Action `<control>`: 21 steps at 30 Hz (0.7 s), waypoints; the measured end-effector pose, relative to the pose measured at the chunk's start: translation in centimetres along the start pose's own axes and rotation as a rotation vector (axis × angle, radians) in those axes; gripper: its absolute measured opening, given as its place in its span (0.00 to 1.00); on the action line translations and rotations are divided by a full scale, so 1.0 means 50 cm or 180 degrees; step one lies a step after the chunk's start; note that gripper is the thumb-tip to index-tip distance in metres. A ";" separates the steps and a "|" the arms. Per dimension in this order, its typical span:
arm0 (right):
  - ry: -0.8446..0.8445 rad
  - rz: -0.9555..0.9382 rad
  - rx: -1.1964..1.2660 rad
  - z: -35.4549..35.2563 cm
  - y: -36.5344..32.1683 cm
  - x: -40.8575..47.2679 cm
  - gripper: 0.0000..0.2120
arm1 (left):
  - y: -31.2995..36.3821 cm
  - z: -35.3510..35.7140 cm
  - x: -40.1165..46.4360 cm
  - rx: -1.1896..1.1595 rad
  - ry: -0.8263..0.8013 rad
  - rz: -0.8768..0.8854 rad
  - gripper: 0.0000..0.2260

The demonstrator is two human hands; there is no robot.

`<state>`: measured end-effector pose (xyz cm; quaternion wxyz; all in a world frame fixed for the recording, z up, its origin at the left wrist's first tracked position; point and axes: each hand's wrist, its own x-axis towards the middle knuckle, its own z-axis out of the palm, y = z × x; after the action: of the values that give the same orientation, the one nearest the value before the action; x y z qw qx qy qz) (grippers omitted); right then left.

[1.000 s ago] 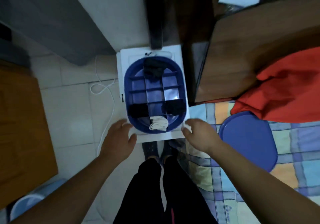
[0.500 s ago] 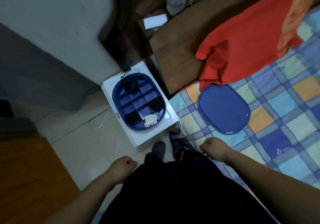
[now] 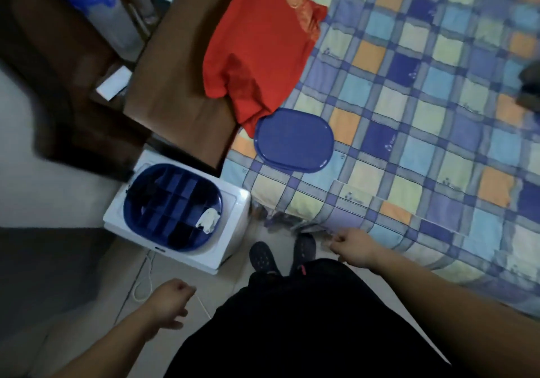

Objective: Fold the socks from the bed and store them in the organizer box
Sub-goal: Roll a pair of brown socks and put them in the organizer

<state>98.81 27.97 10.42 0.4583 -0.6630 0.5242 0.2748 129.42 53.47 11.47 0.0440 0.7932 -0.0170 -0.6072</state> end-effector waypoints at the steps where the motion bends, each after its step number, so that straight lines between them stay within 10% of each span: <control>1: 0.0074 0.0036 0.0157 0.005 0.025 -0.010 0.15 | 0.008 0.002 0.002 0.0084 -0.0090 -0.0013 0.12; 21: 0.1406 0.1595 0.3598 0.219 0.751 -0.362 0.07 | 0.344 0.508 -0.068 0.2491 0.0124 0.1436 0.08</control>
<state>59.11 44.69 9.02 0.5398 -0.2187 0.8082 -0.0872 104.51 35.35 9.71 -0.1278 0.7378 -0.4169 -0.5153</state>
